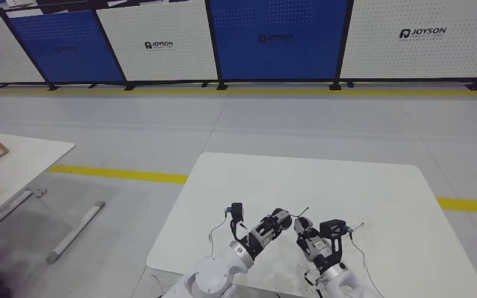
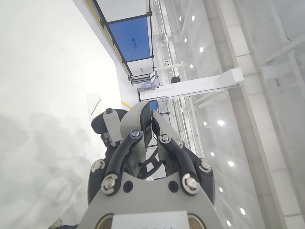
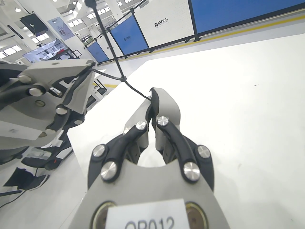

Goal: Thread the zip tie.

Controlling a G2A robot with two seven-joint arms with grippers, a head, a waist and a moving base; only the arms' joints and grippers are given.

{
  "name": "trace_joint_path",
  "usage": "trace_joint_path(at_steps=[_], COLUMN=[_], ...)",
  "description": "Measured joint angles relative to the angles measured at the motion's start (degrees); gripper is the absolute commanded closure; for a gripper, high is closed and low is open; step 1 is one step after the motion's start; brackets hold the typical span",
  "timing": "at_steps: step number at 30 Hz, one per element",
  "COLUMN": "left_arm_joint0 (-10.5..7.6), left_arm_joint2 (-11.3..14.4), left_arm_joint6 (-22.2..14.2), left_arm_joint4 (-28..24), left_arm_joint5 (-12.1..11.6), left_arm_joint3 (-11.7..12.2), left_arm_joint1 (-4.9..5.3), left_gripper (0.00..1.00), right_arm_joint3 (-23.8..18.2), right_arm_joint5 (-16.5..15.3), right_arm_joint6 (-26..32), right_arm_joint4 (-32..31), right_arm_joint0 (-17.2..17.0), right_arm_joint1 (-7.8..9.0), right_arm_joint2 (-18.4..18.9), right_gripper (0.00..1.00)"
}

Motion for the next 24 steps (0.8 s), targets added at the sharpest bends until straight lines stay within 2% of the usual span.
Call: trace_joint_path(at_steps=[24], left_arm_joint0=[2.34], left_arm_joint2=[-0.68], left_arm_joint6=[0.24], left_arm_joint4=[0.78], left_arm_joint5=[-3.60], left_arm_joint3=[-3.02], left_arm_joint1=[0.31], left_gripper=[1.00], right_arm_joint3=[0.79], right_arm_joint5=[0.33], right_arm_joint6=[0.24], right_arm_joint4=[-0.36], right_arm_joint0=[0.29], right_arm_joint1=[-0.09], right_arm_joint2=[0.00], right_gripper=[1.00])
